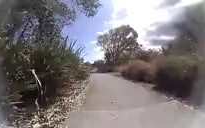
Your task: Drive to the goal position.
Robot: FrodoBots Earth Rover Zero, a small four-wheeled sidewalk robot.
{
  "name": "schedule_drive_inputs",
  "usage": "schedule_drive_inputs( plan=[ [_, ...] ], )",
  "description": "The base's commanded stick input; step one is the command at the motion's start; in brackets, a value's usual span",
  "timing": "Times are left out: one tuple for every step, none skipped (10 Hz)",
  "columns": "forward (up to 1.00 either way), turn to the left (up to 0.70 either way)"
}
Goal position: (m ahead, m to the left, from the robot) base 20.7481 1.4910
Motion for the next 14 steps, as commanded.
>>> schedule_drive_inputs(
  plan=[
    [1.0,0.0],
    [1.0,0.03],
    [1.0,0.03],
    [1.0,0.04],
    [1.0,0.04],
    [1.0,0.04],
    [1.0,0.04],
    [1.0,0.04],
    [1.0,0.05],
    [1.0,0.05],
    [1.0,0.05],
    [1.0,0.06],
    [1.0,0.06],
    [1.0,0.07]
  ],
)
